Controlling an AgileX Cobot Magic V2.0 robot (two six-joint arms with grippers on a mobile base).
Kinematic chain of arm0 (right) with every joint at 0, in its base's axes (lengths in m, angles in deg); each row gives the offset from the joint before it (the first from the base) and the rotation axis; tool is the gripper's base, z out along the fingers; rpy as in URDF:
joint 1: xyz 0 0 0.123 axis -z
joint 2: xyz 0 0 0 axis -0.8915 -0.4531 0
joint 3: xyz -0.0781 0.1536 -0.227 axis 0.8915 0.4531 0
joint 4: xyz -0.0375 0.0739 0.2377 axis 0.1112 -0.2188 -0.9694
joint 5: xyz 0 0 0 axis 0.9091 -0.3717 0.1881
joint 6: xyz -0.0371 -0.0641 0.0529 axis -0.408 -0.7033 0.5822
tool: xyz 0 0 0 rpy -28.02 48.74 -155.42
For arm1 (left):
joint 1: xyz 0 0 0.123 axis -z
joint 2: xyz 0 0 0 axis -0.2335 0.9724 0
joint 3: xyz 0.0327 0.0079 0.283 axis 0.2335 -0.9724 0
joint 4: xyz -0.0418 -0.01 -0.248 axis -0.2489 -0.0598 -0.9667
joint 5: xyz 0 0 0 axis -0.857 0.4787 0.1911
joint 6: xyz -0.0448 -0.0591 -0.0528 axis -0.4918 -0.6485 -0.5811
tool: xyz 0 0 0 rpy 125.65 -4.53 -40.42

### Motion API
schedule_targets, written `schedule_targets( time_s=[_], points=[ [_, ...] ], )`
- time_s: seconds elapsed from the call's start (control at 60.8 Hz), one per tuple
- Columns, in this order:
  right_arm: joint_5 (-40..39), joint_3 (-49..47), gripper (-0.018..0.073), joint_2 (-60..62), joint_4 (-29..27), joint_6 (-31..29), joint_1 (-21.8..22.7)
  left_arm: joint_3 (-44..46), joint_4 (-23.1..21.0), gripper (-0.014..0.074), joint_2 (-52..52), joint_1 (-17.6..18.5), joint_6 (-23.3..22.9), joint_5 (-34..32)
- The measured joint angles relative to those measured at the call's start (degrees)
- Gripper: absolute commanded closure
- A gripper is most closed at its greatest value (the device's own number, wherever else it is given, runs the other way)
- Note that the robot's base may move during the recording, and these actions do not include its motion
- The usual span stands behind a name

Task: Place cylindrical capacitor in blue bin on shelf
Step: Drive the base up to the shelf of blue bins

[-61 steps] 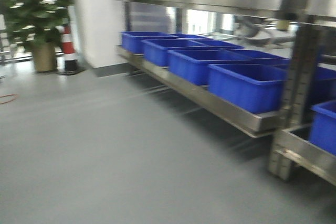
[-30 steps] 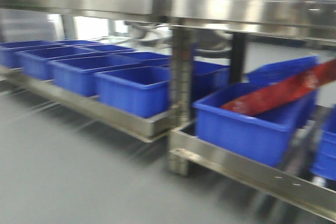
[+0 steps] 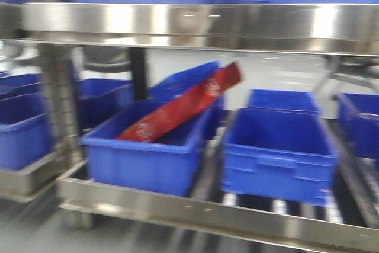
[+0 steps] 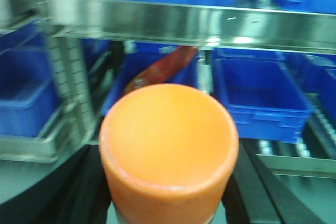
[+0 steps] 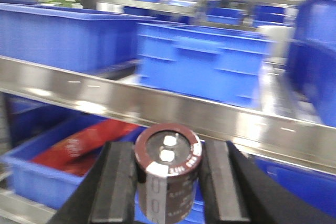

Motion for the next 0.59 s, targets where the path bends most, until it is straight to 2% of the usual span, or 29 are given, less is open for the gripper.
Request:
schedule_targets(
  time_s=[0.592],
  points=[
    [0.0, 0.0, 0.0670, 0.0, 0.0, 0.0, 0.0, 0.0, 0.0, 0.0707, 0.0, 0.0, 0.0, 0.0]
  ],
)
